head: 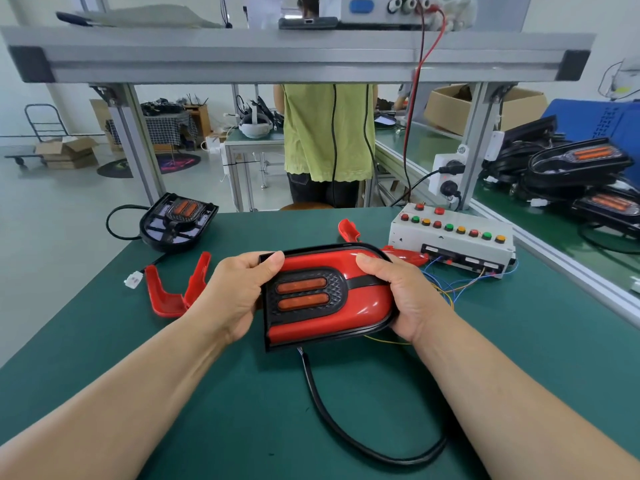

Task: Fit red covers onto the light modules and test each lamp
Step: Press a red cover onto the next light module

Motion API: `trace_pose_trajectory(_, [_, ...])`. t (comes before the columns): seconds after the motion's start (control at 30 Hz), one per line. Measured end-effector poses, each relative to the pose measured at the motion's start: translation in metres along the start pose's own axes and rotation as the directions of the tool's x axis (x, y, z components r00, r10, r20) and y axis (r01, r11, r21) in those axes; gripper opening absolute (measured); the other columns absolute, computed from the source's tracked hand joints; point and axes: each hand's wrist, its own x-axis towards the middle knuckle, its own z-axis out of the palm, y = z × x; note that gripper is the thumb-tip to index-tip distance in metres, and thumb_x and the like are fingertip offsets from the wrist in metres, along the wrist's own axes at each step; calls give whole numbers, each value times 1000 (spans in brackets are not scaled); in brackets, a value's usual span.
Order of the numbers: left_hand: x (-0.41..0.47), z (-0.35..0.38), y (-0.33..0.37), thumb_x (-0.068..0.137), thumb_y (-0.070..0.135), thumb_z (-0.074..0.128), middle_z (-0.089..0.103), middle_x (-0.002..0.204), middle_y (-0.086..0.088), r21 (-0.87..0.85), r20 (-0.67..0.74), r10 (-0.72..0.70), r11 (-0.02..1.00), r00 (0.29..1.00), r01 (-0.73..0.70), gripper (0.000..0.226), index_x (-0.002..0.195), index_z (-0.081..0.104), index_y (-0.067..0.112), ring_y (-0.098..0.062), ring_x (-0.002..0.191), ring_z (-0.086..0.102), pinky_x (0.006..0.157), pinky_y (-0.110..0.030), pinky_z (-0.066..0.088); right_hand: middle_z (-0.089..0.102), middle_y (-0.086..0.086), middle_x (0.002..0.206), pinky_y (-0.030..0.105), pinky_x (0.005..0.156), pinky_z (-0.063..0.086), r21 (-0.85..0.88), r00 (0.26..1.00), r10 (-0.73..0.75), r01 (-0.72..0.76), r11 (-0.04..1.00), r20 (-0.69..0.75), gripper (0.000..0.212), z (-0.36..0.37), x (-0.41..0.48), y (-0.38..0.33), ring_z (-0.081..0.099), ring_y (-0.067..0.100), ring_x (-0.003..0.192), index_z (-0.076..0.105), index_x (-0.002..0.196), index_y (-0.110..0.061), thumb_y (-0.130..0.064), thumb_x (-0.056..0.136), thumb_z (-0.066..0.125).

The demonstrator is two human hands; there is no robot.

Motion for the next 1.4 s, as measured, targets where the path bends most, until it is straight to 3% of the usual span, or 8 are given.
trace_pose_trajectory(0.33, [-4,2,1,77,31,69,69,111,-30,-13,21,1,1000,1000,-1,53,112,66,-8,-48,107,65,95,-63,49,75,20,95,42,63,62,-10,1000,-3,3,1000,-19,26,0,-2,0,74,30,75,78,89,-13,-22,65,78])
trace_pose_trajectory(0.57, [-2,-2,-1,100,26,52,69,107,-32,-116,68,-117,985,991,124,40,110,67,-9,-46,92,71,66,-49,60,74,17,107,49,89,58,-163,999,8,-15,987,-40,47,2,-1,-1,72,31,93,72,111,-11,-49,83,72])
trace_pose_trajectory(0.77, [2,-10,9,103,32,48,76,93,-18,-213,-77,-142,969,987,123,38,106,65,-3,-29,76,76,53,-38,59,73,3,69,20,54,52,-423,956,-165,48,905,-244,39,0,2,-6,63,13,58,67,87,-8,-27,105,38])
trace_pose_trajectory(0.87, [4,-19,14,96,36,61,72,66,-6,-256,-228,-147,963,963,86,27,107,61,11,-19,48,68,40,-31,53,66,0,60,17,42,38,-625,990,-112,34,780,-87,31,12,-12,2,51,6,39,63,72,-13,-13,98,45])
trace_pose_trajectory(0.97, [7,-20,10,97,36,61,68,60,-4,-270,-256,-160,959,953,88,32,119,54,15,-17,41,63,36,-28,50,73,-6,72,18,56,46,-828,980,31,148,542,196,22,35,-22,14,59,2,49,66,79,-22,-40,90,63])
trace_pose_trajectory(1.13, [4,-4,5,98,36,59,68,55,-4,-265,-255,-165,960,953,95,25,91,60,11,-17,39,63,35,-27,49,74,-10,84,15,60,48,-821,908,232,178,542,350,53,57,-35,27,64,-2,60,67,98,-27,-61,59,79])
trace_pose_trajectory(1.3, [6,-15,11,97,36,61,70,64,-6,-229,-247,-185,965,951,128,38,127,55,14,-20,44,65,39,-30,51,73,-10,71,18,60,47,-774,983,-12,154,615,186,13,28,-18,2,61,3,57,69,79,-23,-34,84,72])
trace_pose_trajectory(1.4, [4,-24,13,96,35,62,70,66,-8,-102,-181,-249,967,951,234,43,132,51,14,-20,42,64,37,-29,50,71,-4,90,30,77,47,-951,923,-380,60,303,-63,7,-3,-1,-10,64,16,84,70,88,-21,-15,86,69])
